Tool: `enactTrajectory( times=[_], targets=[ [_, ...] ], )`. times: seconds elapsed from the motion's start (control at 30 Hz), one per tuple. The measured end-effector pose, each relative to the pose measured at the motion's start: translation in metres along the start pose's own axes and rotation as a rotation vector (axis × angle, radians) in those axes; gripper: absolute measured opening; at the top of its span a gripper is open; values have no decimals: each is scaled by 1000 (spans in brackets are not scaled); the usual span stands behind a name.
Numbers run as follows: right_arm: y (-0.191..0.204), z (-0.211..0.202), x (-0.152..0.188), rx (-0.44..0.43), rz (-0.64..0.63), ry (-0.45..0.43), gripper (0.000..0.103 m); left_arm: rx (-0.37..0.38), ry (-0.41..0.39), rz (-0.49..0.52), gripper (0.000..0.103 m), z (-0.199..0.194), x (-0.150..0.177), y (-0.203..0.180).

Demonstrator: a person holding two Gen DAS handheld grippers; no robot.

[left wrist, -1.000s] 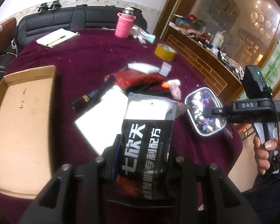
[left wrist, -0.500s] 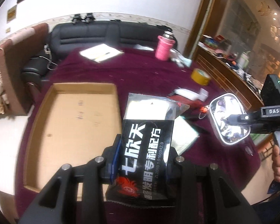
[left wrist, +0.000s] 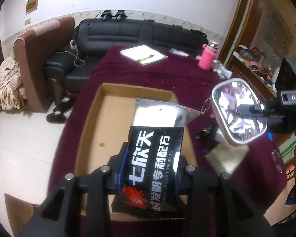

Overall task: Organize objects
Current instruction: 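Carry the packet and pouch to the cardboard box and release both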

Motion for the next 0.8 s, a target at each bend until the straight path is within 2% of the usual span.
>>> enactTrajectory(
  times=[0.2, 0.37, 0.57, 0.67, 0.8],
  targets=[
    [-3, 64, -20, 8, 73, -8, 28, -28, 77, -11, 35, 41, -2, 36],
    [-6, 104, -33, 17, 91, -10, 29, -26, 105, -8, 35, 77, -8, 44],
    [-15, 132, -35, 13, 124, 9, 29, -55, 124, -7, 35, 107, -3, 55],
    [-18, 141, -36, 14, 131, 16, 29, -96, 114, -4, 36, 113, 0, 63],
    [-19, 148, -32, 13, 131, 39, 30, -90, 157, -61, 36, 119, 12, 72]
  ],
)
Point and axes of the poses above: each gripper's, at about its wrist camera, not at the fingertips, and z roughly the way its jaws point, y to its left, x to its underside, the point moved 8 cm from there along z, roughly the way its jaws point, and after that the axes turned 10 degrees about -y, right-handed, at the moved point
